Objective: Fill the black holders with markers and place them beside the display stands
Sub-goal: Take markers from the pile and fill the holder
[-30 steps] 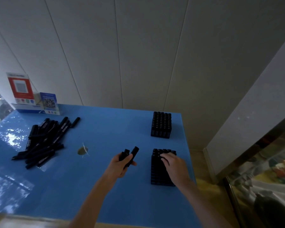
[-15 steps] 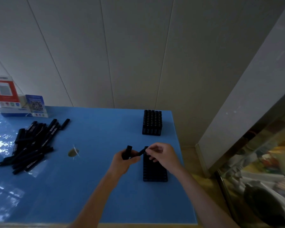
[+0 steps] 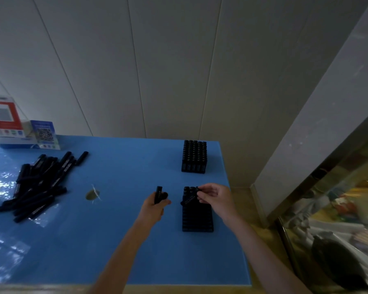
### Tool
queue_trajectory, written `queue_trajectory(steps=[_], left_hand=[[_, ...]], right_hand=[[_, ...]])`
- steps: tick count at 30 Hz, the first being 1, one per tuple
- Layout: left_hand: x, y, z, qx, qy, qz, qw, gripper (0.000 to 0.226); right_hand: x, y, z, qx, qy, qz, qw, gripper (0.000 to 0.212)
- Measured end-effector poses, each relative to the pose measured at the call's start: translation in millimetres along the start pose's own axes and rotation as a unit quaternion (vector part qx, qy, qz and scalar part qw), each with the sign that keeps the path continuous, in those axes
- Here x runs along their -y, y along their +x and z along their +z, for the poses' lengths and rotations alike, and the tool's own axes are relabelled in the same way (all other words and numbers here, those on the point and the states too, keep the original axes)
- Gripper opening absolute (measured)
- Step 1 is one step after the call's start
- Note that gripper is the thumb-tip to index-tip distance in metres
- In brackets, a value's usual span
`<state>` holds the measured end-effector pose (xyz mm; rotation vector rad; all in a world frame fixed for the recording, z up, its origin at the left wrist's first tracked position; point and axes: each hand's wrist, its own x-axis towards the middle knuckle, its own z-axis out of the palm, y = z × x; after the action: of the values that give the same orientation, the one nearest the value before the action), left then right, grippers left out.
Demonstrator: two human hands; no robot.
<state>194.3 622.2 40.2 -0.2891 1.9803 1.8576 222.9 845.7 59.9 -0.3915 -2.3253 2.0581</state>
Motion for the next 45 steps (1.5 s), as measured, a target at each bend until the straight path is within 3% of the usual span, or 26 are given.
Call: queue_trajectory(steps=[5, 11, 16, 30, 39, 45], left_hand=[[4.4, -4.6, -24.6, 0.002, -0.034, 0.008, 0.999, 0.020], [5.1, -10.7, -34.6, 0.002, 0.013, 0.013, 1.000, 0.025], [12.0, -4.4, -38.9, -0.002, 0.006, 0.006, 1.000, 0.024], [1.6, -11.7, -30.6, 0.010, 0.021, 0.004, 1.000, 0.033], [6.4, -13.1, -31.9, 0.046, 0.009, 0.012, 0.999, 0.028], [-1.1, -16.8, -18.5, 0.068, 0.038, 0.006, 0.997, 0.024]], right_hand=[[-23.0, 8.6, -10.3, -0.027, -0.190, -0.070, 0.979, 0.015], [-40.3, 9.4, -4.3, -0.061, -0.291, -0.118, 0.948, 0.016], [-42.3, 12.1, -1.2, -0.046, -0.375, -0.158, 0.912, 0.018], [-40.9, 14.6, 2.3, -0.040, -0.370, -0.169, 0.913, 0.011], [-47.0, 11.4, 2.1, -0.015, -0.424, -0.167, 0.890, 0.027], [-28.7, 6.1, 3.1, -0.027, -0.354, -0.161, 0.921, 0.022]])
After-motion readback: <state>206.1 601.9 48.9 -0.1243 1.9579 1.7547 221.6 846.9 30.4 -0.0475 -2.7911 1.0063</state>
